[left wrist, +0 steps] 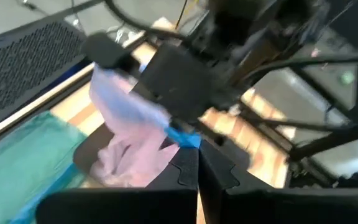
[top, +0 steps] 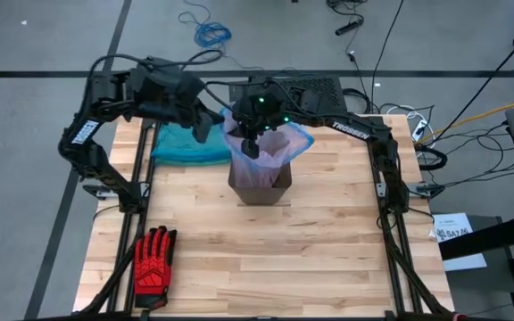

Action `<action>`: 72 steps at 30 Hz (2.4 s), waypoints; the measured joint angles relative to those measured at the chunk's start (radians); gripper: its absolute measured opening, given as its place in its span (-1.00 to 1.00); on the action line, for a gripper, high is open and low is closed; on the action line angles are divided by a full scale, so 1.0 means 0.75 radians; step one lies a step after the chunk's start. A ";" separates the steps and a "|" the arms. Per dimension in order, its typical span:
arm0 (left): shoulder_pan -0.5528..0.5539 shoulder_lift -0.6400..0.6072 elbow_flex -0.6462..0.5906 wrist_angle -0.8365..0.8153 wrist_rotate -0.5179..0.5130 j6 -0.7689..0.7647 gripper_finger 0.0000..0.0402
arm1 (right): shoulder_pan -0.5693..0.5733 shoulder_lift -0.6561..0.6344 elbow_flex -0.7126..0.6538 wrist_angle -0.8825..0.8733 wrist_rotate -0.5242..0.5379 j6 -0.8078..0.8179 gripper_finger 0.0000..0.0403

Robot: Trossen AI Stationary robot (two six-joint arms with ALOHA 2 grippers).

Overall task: Place trash/remove bag and relplace
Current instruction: Close the pink trash bag

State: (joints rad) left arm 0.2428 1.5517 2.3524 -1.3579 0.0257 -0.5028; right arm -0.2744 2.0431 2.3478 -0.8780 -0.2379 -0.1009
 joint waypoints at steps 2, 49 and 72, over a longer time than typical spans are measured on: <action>0.000 -0.016 0.005 0.008 0.000 -0.018 -1.00 | -0.008 0.001 0.000 -0.003 0.000 0.000 -1.00; -0.002 -0.181 0.006 0.257 0.015 -0.076 -0.85 | -0.005 0.036 -0.001 -0.109 -0.070 0.046 -0.81; -0.001 -0.179 0.006 0.180 -0.129 0.018 -0.36 | -0.010 -0.172 -0.001 -0.152 -0.314 0.049 -0.02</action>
State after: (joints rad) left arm 0.2420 1.4178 2.3566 -1.2228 -0.0709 -0.4896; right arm -0.2818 1.9139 2.3474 -0.9920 -0.4731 -0.0639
